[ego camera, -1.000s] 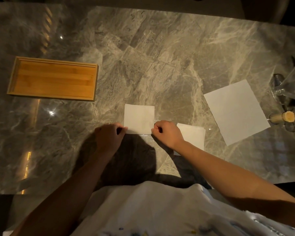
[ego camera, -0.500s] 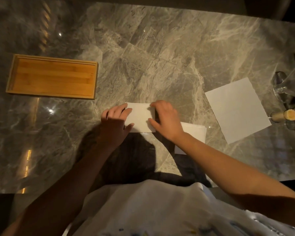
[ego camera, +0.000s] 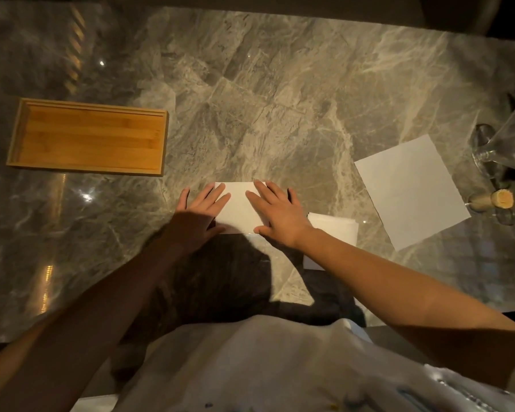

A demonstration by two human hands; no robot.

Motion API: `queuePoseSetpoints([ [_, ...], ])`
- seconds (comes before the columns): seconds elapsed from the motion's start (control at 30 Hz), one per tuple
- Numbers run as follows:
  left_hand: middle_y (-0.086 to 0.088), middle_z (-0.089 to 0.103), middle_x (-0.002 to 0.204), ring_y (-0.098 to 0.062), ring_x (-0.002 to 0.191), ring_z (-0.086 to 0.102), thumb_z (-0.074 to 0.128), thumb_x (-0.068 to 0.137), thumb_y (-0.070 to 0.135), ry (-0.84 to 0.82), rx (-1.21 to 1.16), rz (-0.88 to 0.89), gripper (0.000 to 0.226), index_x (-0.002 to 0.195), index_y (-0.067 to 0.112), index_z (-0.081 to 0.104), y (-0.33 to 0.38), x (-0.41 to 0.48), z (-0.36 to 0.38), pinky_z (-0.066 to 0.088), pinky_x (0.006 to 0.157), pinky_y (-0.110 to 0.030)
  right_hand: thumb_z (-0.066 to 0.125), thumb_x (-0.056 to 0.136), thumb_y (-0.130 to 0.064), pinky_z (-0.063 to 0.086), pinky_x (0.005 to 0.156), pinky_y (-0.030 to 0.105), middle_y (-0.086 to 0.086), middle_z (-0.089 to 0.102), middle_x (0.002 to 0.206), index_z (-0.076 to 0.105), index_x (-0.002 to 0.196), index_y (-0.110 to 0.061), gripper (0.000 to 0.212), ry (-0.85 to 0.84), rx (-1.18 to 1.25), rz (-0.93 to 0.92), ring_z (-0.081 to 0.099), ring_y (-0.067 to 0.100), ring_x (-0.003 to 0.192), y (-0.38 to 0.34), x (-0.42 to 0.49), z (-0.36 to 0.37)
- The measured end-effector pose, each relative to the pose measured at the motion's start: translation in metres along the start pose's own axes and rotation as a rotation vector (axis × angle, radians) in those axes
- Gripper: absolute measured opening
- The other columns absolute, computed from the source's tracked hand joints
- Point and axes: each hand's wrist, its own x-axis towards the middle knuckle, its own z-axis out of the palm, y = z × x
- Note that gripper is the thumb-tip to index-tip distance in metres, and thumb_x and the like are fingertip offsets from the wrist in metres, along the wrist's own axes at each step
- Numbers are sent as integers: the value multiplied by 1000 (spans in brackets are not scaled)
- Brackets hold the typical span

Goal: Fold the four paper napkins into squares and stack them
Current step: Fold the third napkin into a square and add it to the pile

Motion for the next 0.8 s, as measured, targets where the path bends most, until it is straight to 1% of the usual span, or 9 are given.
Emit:
queuePoseSetpoints([
  [0.17, -2, 23, 156, -22, 144, 19, 59, 83, 48, -53, 9, -29, 75, 145, 21, 27, -16, -9, -2, 15, 110, -60, 60, 88, -45, 7, 115, 59, 2, 2, 162, 11, 152, -26, 83, 18, -13, 20, 1, 25, 149, 12, -7, 0],
  [0.27, -1, 23, 156, -21, 144, 18, 59, 82, 49, -67, 3, -44, 76, 145, 21, 27, -15, -10, -5, 15, 111, -60, 63, 86, -44, 9, 115, 59, 2, 3, 162, 14, 151, -26, 84, 46, 2, 29, 2, 26, 148, 11, -6, 1],
  [0.4, -4, 24, 156, -23, 145, 16, 64, 79, 46, -29, -11, -54, 79, 144, 19, 30, -11, -9, -6, 12, 112, -57, 64, 85, -44, 11, 115, 59, 1, 4, 162, 16, 151, -26, 84, 50, 14, 35, 3, 25, 148, 11, -5, 1],
  [0.47, -6, 26, 154, -25, 143, 20, 70, 73, 46, 14, -97, -158, 84, 142, 16, 32, -5, -7, -10, 13, 113, -53, 67, 82, -45, 17, 116, 57, 3, 14, 160, 23, 149, -25, 82, 103, 122, 72, 13, 25, 146, 9, -5, 1],
  [0.5, -9, 32, 150, -28, 139, 26, 73, 70, 44, 56, -168, -252, 85, 139, 14, 35, -1, -7, -12, 18, 112, -51, 68, 80, -45, 23, 114, 54, 4, 24, 156, 30, 145, -25, 79, 174, 230, 123, 22, 26, 143, 8, -5, 0],
  [0.57, -12, 44, 137, -30, 124, 40, 74, 69, 37, 163, -299, -454, 75, 132, 13, 41, 13, -9, -14, 32, 102, -46, 69, 77, -45, 35, 106, 49, 3, 41, 143, 40, 138, -26, 70, 320, 417, 231, 36, 25, 130, 3, -5, -1],
  [0.63, -13, 48, 129, -30, 114, 45, 70, 74, 34, 173, -368, -580, 65, 129, 13, 42, 27, -13, -14, 41, 92, -42, 70, 76, -46, 36, 103, 47, 3, 41, 139, 42, 137, -28, 69, 312, 383, 248, 36, 26, 127, -1, -6, 2],
  [0.7, -15, 46, 130, -30, 114, 46, 70, 76, 36, 126, -417, -625, 69, 133, 12, 39, 39, -16, -13, 44, 89, -40, 71, 76, -46, 31, 106, 48, 6, 33, 145, 39, 138, -29, 72, 247, 252, 232, 30, 28, 132, -4, -7, 10],
  [0.8, -18, 45, 133, -29, 112, 51, 72, 75, 39, 112, -482, -683, 79, 138, 9, 34, 58, -13, -15, 44, 82, -32, 73, 75, -45, 28, 106, 48, 8, 29, 148, 37, 137, -30, 73, 255, 194, 242, 27, 29, 134, -6, -8, 15],
])
